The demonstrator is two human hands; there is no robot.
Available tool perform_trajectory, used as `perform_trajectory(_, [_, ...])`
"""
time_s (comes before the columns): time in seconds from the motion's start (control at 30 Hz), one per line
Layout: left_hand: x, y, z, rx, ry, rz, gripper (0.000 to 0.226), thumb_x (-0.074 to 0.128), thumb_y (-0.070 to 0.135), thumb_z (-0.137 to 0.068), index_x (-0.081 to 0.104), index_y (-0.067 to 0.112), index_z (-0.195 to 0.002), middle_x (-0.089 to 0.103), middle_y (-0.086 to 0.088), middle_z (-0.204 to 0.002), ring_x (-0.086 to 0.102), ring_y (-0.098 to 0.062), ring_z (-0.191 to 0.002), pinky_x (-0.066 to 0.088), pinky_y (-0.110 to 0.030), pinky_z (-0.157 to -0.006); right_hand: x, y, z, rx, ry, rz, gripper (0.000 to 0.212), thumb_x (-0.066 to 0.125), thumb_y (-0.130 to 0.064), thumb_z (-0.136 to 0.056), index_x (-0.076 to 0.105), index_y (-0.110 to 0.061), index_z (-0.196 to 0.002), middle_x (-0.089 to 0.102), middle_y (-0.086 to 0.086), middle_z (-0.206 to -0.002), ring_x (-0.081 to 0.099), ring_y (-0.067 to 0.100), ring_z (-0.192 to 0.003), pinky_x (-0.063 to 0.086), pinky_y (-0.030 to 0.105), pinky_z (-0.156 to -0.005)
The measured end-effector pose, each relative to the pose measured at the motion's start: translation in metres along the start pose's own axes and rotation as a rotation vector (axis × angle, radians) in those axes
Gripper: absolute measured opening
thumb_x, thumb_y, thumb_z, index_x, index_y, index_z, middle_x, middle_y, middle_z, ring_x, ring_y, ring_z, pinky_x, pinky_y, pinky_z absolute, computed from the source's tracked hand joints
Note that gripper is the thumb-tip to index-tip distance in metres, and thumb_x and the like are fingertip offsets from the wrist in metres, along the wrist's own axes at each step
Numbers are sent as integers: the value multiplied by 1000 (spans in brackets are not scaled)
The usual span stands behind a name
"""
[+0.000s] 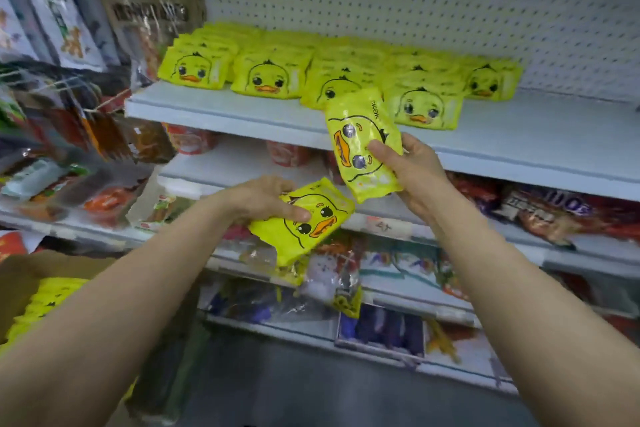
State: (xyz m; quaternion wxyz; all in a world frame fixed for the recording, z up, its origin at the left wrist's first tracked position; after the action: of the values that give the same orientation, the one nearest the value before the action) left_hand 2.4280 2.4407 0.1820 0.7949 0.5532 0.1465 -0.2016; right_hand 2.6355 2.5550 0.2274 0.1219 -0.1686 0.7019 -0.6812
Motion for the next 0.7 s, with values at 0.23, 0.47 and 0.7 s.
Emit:
perform_trajectory(0.23, [46, 118, -68, 108, -151, -42, 40, 76, 7, -78, 60, 9, -114, 72, -8, -108, 71, -26, -94, 58, -37, -77, -137, -44, -11, -115, 229, -13, 34, 78, -15, -81, 67, -10, -113, 75, 7, -103, 73, 24, -91, 59, 42, -79])
perform_trajectory(0.47, [60, 214, -163, 264, -154, -250, 77, 84, 18, -72, 46, 17, -139, 46, 4, -141, 43, -14, -131, 36, -29, -105, -227, -82, -47, -183, 356, -5, 25, 76, -9, -82, 66, -12, -105, 75, 5, -98, 74, 20, -84, 59, 32, -67])
perform_trajectory(0.7, [92, 298, -243, 398, -160, -585, 65, 82, 31, -73, 53, 14, -130, 52, -3, -135, 47, -21, -127, 39, -37, -107, -292, -114, -93, -253, 429, -1, 25, 75, -9, -83, 65, -14, -106, 76, 3, -97, 74, 21, -85, 59, 33, -65])
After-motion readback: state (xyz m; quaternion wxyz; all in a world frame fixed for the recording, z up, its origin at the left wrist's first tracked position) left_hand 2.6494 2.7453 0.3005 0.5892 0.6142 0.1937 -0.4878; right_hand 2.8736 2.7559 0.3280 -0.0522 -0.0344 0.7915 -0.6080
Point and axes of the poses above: each hand's wrist, its own z-axis away from the middle knuckle, its own x-axis out of the palm, y = z × x, the point moved 5 cm from there along -z, towards the middle knuckle
